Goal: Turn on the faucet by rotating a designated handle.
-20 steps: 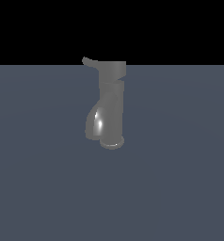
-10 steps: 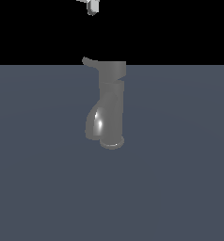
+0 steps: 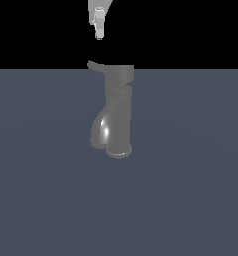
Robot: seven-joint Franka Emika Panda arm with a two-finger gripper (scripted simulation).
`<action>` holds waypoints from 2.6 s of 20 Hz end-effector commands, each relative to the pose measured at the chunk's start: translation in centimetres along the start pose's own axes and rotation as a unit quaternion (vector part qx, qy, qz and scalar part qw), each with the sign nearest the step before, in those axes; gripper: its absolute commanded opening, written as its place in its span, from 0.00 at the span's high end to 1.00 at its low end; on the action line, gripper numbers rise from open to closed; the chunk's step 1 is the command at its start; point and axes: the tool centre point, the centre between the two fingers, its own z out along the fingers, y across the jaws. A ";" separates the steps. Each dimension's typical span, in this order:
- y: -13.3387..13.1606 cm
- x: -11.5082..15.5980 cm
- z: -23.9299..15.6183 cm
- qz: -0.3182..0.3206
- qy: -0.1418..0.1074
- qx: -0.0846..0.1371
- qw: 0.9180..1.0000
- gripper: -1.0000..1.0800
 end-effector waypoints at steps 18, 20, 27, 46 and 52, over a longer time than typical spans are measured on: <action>-5.6 0.4 6.5 0.183 0.012 0.003 0.983 1.00; -5.7 0.5 6.7 0.189 0.012 0.003 0.982 1.00; -5.9 0.5 6.9 0.194 0.013 0.003 0.981 1.00; -1.1 -3.2 7.0 0.194 0.013 0.003 0.981 1.00; -0.5 -2.9 7.0 0.195 0.013 0.007 0.981 1.00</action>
